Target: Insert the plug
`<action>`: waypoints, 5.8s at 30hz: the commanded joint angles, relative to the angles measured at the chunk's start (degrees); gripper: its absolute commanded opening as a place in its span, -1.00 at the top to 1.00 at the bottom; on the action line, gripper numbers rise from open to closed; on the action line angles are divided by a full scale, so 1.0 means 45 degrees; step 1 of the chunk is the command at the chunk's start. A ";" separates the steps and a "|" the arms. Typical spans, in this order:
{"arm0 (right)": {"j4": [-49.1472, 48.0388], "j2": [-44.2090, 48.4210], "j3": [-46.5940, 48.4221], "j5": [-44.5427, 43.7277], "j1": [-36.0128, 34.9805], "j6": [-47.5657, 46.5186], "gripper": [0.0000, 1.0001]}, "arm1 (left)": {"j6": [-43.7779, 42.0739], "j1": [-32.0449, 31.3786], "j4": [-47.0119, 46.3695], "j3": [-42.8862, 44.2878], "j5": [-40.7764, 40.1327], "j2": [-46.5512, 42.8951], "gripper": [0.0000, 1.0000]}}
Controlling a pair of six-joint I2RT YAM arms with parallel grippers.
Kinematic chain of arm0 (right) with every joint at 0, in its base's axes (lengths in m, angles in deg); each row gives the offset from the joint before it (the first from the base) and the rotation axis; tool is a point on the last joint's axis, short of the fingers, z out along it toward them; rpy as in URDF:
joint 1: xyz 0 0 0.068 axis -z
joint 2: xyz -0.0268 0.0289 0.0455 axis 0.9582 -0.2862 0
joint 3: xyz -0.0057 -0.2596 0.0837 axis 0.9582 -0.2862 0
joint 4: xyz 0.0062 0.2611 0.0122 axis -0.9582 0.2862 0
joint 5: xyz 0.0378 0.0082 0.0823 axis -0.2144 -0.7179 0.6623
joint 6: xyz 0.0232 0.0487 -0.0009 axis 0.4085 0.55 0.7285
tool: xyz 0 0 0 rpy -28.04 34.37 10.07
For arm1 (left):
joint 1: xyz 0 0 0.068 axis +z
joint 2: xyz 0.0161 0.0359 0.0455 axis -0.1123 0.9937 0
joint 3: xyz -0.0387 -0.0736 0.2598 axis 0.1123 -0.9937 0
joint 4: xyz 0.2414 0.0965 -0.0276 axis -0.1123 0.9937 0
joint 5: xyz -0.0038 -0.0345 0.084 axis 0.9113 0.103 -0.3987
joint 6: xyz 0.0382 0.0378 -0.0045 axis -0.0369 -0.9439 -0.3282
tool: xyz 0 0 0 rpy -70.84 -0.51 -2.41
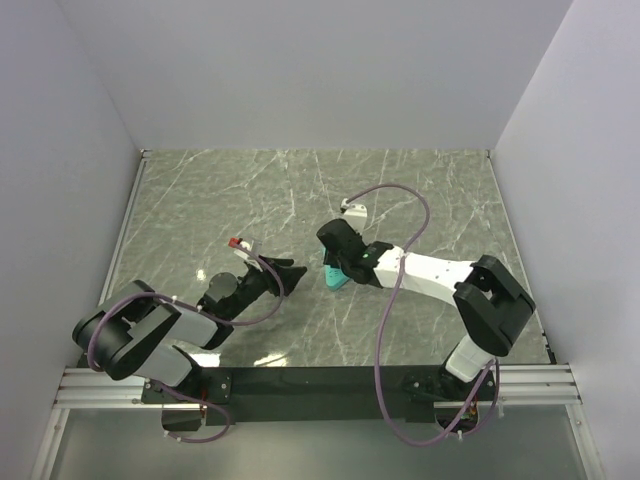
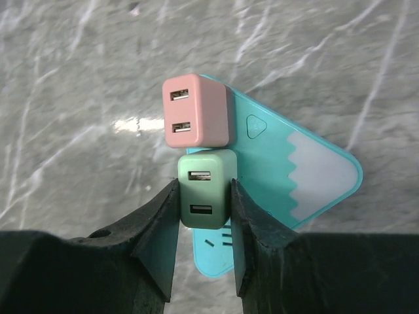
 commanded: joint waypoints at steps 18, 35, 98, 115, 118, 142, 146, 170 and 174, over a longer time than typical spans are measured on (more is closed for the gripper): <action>0.2490 -0.2797 -0.1370 0.0532 -0.1214 0.1470 1.00 | -0.0386 -0.0057 -0.0085 -0.0217 -0.0303 -0.0408 -0.18; 0.2353 -0.0964 -0.0164 -0.0111 -0.1274 -0.0129 0.01 | -0.0698 -0.0057 0.1904 0.0095 -0.1277 -0.1794 -0.46; 0.1533 0.1305 -0.2758 -0.0053 0.4527 0.0944 -0.41 | -0.1538 -0.0310 0.3527 0.0097 -0.0654 -0.3473 -0.56; 0.0773 0.3173 -0.2035 0.0745 0.3064 0.0963 1.00 | -0.1772 -0.2632 0.1597 0.0445 -0.2410 -0.1855 -0.56; -0.0241 0.4289 -0.2308 0.1467 0.2497 0.1216 1.00 | -0.1869 -0.3317 0.1185 0.1147 -0.3074 -0.1036 -0.56; -0.3936 0.6558 -0.3266 0.3188 0.0601 0.2077 1.00 | -0.1888 -0.4471 -0.2256 0.3669 -0.5517 0.1818 -0.62; -0.3876 0.6792 -0.3402 0.3305 0.0543 0.1920 1.00 | -0.2123 -0.4471 -0.1962 0.3768 -0.5537 0.1605 -0.61; -0.3467 0.6421 -0.3188 0.3288 0.0074 0.1373 1.00 | -0.2105 -0.4471 -0.0478 0.4100 -0.5439 0.0627 0.56; -0.3388 0.6557 -0.3246 0.3052 0.0074 0.1237 1.00 | -0.2026 -0.4471 -0.0068 0.4139 -0.5147 0.0607 0.99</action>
